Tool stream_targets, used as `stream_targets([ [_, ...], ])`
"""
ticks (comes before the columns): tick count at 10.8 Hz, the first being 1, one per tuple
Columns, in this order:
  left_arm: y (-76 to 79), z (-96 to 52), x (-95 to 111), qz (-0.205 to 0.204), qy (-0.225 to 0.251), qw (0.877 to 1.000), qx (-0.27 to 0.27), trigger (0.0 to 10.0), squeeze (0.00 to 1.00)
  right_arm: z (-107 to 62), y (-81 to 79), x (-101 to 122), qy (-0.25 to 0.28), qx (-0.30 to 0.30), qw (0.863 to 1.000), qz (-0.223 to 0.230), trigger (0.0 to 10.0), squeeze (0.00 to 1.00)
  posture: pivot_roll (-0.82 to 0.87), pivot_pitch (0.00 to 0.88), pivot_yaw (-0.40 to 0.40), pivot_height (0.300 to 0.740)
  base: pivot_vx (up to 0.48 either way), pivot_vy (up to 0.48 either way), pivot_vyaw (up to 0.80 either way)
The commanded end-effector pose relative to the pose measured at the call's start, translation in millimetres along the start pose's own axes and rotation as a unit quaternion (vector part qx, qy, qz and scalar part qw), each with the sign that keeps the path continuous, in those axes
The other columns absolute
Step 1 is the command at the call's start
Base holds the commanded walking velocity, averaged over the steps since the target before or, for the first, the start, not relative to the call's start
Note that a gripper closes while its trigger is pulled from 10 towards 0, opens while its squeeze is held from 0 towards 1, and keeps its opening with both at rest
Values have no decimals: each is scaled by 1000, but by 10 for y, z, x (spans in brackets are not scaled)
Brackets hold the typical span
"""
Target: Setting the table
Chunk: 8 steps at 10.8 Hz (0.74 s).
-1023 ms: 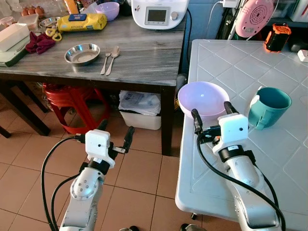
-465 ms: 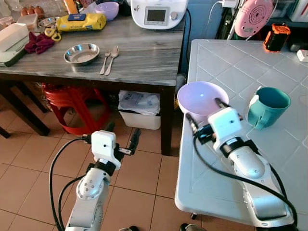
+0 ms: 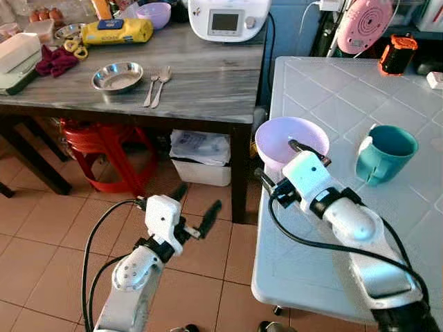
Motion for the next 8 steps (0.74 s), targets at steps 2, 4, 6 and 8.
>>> stream_targets([
  [2, -42, -43, -37, 10, -5, 1000, -10, 10000, 0, 54, 26, -32, -23, 22, 999, -6, 10000, 0, -162, 156, 59, 740, 0, 0, 0],
  [4, -32, -55, -57, 7, -6, 1000, -15, 10000, 0, 70, 71, -94, -45, 31, 998, -13, 10000, 0, -163, 159, 59, 740, 0, 0, 0],
  [6, 15, -62, -72, 4, -5, 999, -33, 10000, 0, 60, 131, -224, -77, 42, 996, -32, 10000, 0, -160, 162, 58, 740, 0, 0, 0],
  [8, 57, -78, -73, 6, -1, 999, -45, 10000, 0, 66, 207, -301, -93, 44, 993, -49, 0, 75, -156, 167, 56, 740, 0, 0, 0],
])
Point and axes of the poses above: a point about 5 cm out from each wrist's last joint towards the gripper, its own z axis pointing out of the wrist towards the gripper, its own x axis along the axis of the wrist's last joint, y = z × x, the point moved 3 cm from there along z, pointing out of the wrist towards the gripper, and after that the axes turned 11 degrees about z, right-handed, at the moved point
